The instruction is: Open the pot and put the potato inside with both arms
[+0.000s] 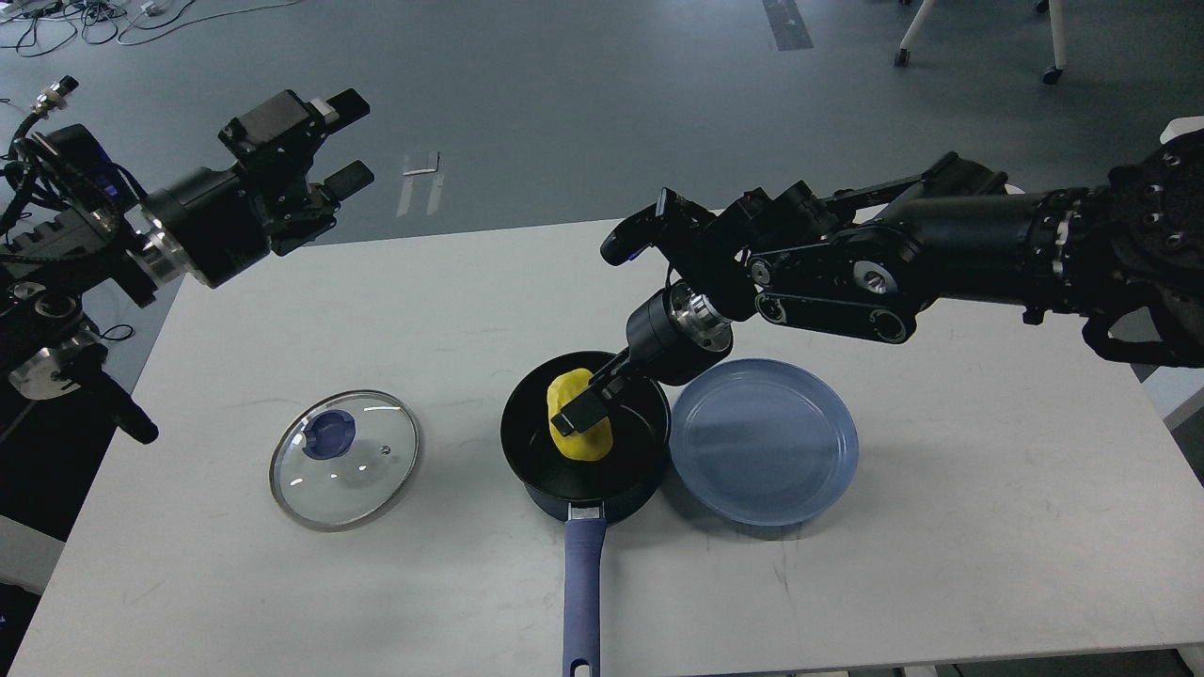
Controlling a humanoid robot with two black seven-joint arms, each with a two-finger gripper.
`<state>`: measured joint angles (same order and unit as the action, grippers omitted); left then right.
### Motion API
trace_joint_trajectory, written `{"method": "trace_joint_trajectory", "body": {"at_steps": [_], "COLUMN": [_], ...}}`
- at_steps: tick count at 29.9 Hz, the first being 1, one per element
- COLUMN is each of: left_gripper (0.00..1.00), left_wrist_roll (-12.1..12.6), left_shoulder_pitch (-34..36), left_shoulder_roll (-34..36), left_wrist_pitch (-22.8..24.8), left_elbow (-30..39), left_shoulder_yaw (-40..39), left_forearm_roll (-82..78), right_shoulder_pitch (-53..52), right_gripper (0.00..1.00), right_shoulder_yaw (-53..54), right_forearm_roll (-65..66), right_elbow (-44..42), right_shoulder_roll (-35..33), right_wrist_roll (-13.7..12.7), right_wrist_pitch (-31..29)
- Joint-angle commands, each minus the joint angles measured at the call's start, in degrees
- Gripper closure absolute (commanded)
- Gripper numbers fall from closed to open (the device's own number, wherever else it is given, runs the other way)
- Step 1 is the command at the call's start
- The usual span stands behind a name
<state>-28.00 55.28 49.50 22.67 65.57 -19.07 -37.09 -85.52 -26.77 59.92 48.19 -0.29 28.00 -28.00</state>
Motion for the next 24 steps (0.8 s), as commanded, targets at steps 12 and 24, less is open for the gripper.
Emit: {"method": "trace_joint_trajectory", "body": {"at_steps": [12, 24], "left_gripper": [0.02, 0.02], "left_wrist_roll": [0.00, 0.00], "left_shoulder_pitch": [0.00, 0.00], "left_shoulder_roll": [0.07, 0.07], "left_wrist_pitch": [0.00, 0.27], "left_elbow": [0.00, 0.00], "left_shoulder_yaw": [0.00, 0.00], "left_forearm_roll": [0.00, 0.00], "right_shoulder_pitch": [-0.34, -7.02], "right_gripper": [0.05, 0.01], "right_shoulder_yaw": [-1.79, 4.09], "right_forearm_roll": [0.02, -3.58], "right_elbow": [-0.38, 0.06], "right_shoulder_roll": [0.20, -8.14], "right_wrist_roll": [0.00, 0.00], "right_wrist_pitch": [0.00, 0.00]}}
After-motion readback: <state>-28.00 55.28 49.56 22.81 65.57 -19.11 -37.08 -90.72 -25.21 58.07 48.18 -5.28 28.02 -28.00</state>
